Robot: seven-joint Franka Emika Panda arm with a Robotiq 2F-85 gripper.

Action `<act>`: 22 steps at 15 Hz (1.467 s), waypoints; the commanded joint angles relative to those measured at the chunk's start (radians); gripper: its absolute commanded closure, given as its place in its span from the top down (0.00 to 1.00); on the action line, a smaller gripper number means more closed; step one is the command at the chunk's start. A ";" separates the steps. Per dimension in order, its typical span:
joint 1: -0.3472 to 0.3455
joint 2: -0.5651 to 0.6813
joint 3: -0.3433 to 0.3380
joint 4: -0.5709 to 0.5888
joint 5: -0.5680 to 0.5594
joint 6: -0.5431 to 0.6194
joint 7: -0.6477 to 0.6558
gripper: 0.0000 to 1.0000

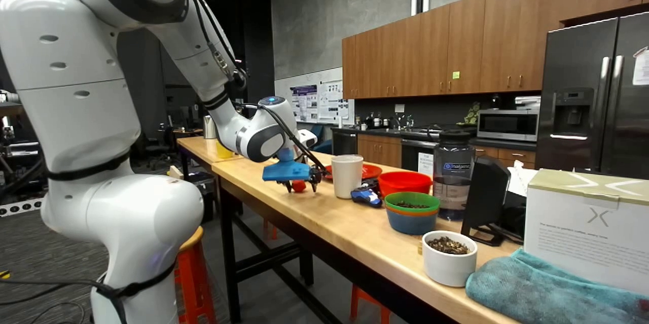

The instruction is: Lift the small ball from the red plate, put it on the table and then back on the plate.

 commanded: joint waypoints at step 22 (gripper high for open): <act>-0.016 0.002 0.000 0.046 -0.015 -0.026 0.005 1.00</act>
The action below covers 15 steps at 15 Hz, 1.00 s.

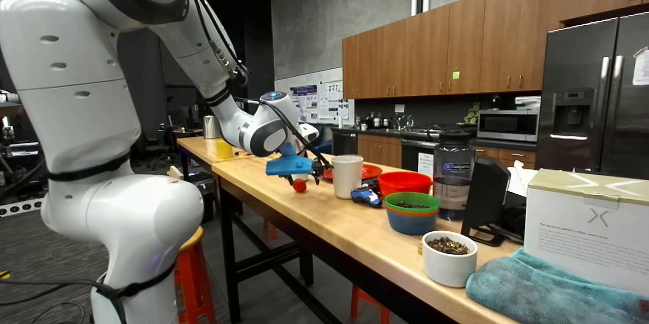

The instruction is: Lift the small ball from the red plate, put it on the table and then back on the plate.

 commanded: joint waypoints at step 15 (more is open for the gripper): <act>0.078 0.015 -0.025 0.002 0.120 0.022 -0.024 0.26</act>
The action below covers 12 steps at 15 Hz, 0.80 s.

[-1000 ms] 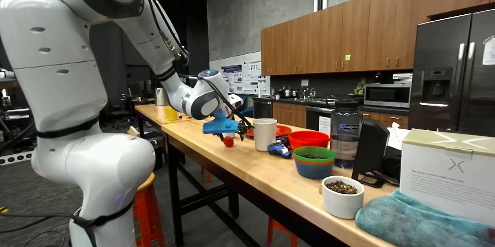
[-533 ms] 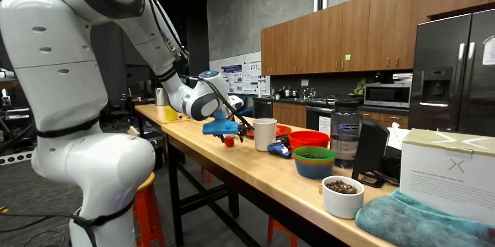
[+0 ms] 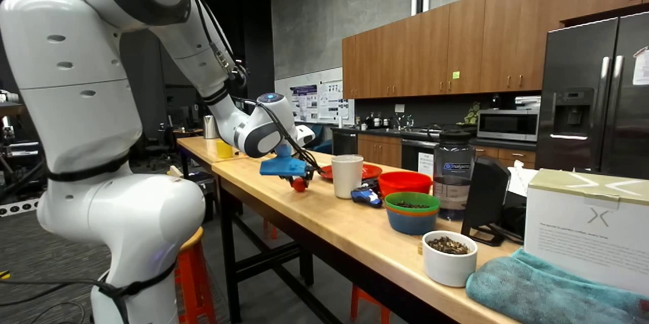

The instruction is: Lift the small ball from the red plate, put it on the table and then back on the plate.

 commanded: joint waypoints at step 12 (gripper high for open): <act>-0.038 0.136 -0.022 0.147 -0.077 0.053 -0.038 0.26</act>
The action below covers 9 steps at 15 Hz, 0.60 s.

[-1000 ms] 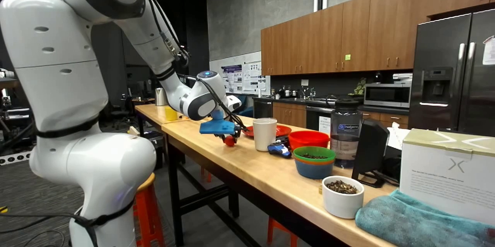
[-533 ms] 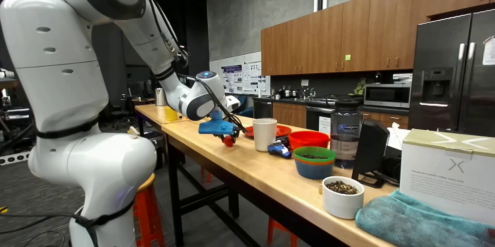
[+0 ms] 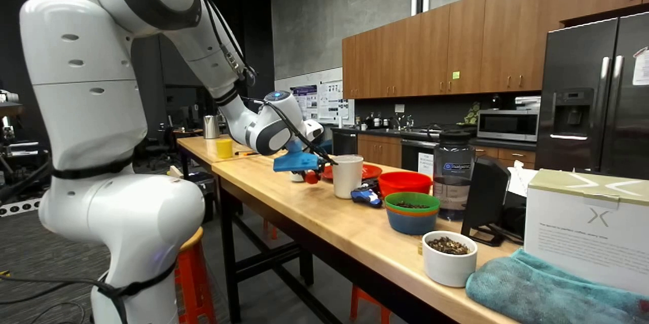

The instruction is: Lift the small ball from the red plate, put it on the table and then back on the plate.

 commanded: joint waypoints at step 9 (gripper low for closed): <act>-0.018 0.192 -0.013 0.243 -0.149 0.012 0.014 0.26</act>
